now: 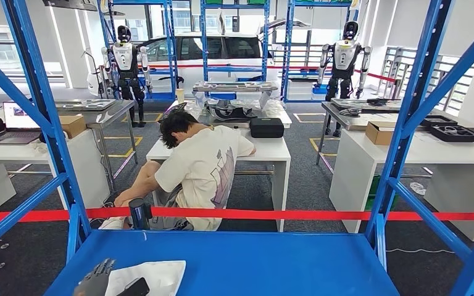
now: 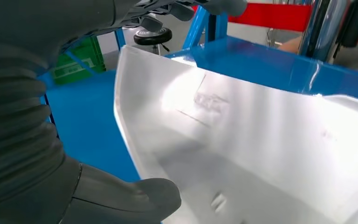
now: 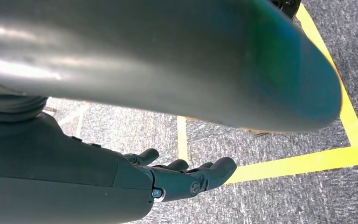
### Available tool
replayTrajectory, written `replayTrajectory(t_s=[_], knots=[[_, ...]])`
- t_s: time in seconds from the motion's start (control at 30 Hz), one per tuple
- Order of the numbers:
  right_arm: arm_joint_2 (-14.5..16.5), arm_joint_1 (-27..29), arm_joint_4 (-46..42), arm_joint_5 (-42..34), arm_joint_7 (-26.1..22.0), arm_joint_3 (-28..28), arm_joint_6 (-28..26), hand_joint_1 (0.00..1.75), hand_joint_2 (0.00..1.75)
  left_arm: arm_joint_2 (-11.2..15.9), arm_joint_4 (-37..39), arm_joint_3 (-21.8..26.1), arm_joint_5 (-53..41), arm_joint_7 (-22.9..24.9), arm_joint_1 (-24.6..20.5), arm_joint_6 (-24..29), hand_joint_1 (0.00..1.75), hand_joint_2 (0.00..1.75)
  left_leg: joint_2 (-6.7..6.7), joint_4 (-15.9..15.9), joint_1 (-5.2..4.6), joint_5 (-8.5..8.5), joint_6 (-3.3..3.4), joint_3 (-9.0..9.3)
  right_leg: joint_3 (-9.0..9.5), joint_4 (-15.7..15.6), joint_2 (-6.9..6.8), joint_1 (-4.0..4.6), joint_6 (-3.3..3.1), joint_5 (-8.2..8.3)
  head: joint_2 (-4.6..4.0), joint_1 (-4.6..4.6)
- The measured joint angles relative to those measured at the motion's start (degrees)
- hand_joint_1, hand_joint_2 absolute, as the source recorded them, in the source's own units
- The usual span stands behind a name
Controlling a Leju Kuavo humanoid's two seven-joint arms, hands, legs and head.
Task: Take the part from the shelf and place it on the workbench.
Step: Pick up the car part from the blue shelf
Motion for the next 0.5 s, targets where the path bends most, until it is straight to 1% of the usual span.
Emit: replayTrajectory(t_s=[0.27, 0.5], knots=[[0.02, 0.00, 0.00, -0.04, -0.17, 0.00, 0.00, 0.00, 0.00, 0.02, -0.01, -0.01, 0.10, -0.51, 0.00, 1.21, 0.00, 1.75, 0.00, 0.00, 0.00, 0.00, 0.00, 0.00, 0.00, 0.00, 0.00, 0.00, 0.00, 0.00, 0.00, 0.00], [0.02, 0.00, 0.00, -0.15, -0.19, 0.00, 0.01, 0.00, 0.00, 0.06, -0.02, -0.01, 0.68, -0.89, 0.00, 1.17, 0.00, 1.75, 0.00, 0.00, 0.00, 0.00, 0.00, 0.00, 0.00, 0.00, 0.00, 0.00, 0.00, 0.00, 0.00, 0.00]])
